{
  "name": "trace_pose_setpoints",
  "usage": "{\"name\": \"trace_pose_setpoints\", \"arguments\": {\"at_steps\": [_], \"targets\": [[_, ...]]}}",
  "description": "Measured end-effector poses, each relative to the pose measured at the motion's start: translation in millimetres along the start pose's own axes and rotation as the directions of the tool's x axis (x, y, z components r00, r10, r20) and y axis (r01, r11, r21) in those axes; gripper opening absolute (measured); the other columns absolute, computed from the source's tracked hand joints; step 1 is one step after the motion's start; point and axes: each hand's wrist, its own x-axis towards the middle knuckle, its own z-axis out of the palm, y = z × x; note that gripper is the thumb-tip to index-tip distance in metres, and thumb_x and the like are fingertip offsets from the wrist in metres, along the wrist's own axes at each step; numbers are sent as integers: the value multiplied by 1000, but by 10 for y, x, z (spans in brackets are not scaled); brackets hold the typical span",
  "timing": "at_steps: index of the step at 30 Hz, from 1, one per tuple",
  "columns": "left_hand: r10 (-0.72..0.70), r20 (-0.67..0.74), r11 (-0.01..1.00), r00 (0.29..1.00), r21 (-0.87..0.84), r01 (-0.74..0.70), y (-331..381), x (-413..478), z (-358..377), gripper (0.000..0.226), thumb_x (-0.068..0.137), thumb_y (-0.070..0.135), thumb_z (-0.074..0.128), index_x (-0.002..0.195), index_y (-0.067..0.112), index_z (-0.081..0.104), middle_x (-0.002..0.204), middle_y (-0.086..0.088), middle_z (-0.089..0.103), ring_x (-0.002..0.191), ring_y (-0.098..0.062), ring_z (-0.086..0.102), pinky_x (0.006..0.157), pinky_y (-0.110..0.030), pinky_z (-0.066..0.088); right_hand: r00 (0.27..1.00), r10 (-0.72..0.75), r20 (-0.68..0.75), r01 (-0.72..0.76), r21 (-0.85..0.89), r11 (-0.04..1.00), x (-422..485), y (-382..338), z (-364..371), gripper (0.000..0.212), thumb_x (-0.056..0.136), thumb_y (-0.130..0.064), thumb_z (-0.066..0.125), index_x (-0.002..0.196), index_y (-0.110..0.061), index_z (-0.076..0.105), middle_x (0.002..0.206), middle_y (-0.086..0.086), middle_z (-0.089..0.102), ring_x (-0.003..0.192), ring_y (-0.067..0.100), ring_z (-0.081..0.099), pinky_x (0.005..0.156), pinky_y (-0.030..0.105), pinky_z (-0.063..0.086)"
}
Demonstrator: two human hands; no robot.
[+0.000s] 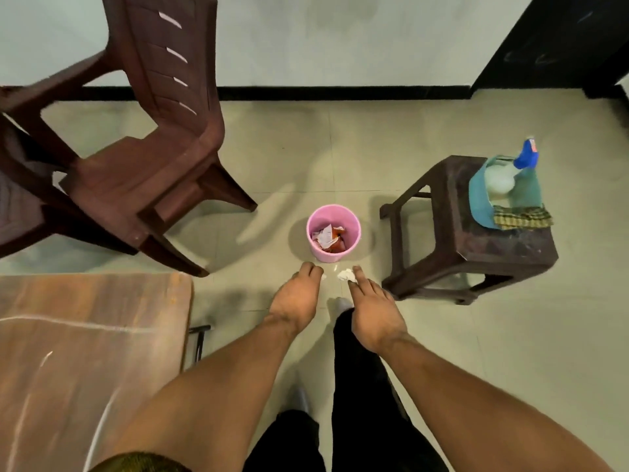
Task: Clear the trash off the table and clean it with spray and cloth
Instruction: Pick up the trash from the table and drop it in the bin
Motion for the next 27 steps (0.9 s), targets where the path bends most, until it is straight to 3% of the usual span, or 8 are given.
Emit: {"name": "trace_pose_setpoints", "arguments": {"at_steps": [6, 10, 14, 18, 22, 24, 26, 27], "targets": [[-117, 127, 993, 985, -9, 119, -269, 1654, 353, 57, 91, -6, 44, 145, 10, 38, 152, -10, 30, 119, -35, 57, 97, -48, 50, 987, 32, 160, -40, 49, 998, 1808, 703, 214, 63, 94, -19, 49, 154, -14, 29, 168, 0, 1, 148, 24, 22, 115, 39, 28], [-162, 121, 986, 979, -25, 166, -510, 2641, 802, 65, 89, -3, 49, 150, 11, 32, 156, -10, 26, 121, -33, 56, 95, -47, 52, 980, 45, 193, -54, 45, 997, 2948, 1157, 554, 67, 88, -10, 52, 152, -16, 34, 168, -2, 3, 139, 28, 36, 107, 40, 40], [-132, 97, 985, 986, -102, 142, -762, 3314, 1325, 60, 89, -4, 50, 147, 14, 42, 152, -8, 36, 117, -32, 59, 91, -45, 54, 970, 38, 239, -57, 73, 996, 3796, 1507, 963, 61, 90, -9, 51, 148, -23, 39, 168, -3, 8, 130, 32, 50, 101, 45, 47], [-132, 103, 975, 986, -166, 148, -922, 3661, 1674, 53, 92, 0, 53, 142, 16, 49, 147, -5, 45, 111, -32, 61, 87, -42, 55, 955, 49, 291, -67, 52, 996, 4218, 1708, 1242, 56, 93, -13, 51, 148, -26, 44, 168, 1, 6, 130, 34, 48, 104, 46, 48], [-208, 97, 955, 973, -197, 223, -892, 3783, 1776, 38, 101, 10, 48, 137, 19, 52, 136, -4, 56, 98, -33, 65, 73, -37, 49, 969, 55, 241, -116, 247, 962, 4199, 1756, 1402, 38, 92, -10, 54, 128, -19, 63, 145, 7, 50, 114, 28, 59, 95, 34, 47], [-237, 130, 935, 963, -237, 262, -808, 3834, 1736, 33, 104, 20, 46, 136, 23, 53, 131, -4, 63, 99, -31, 67, 78, -39, 53, 930, 147, 337, -329, 584, 742, 4150, 1677, 1449, 24, 95, -15, 58, 116, -20, 69, 119, 1, 68, 104, 24, 64, 87, 30, 47], [-257, 176, 919, 950, -259, 297, -722, 3873, 1658, 33, 104, 27, 47, 135, 27, 55, 125, -1, 68, 102, -29, 67, 81, -37, 51, 822, 145, 551, -569, 778, 266, 4122, 1541, 1418, 19, 100, -17, 55, 111, -18, 71, 100, 4, 75, 94, 26, 71, 83, 34, 55], [-270, 185, 916, 945, -254, 312, -697, 3893, 1621, 33, 103, 28, 48, 135, 28, 56, 123, -1, 70, 103, -28, 67, 81, -36, 50, 796, 135, 590, -603, 791, 100, 4128, 1493, 1414, 21, 101, -14, 53, 111, -14, 71, 99, 10, 75, 93, 27, 72, 83, 36, 59]]}}
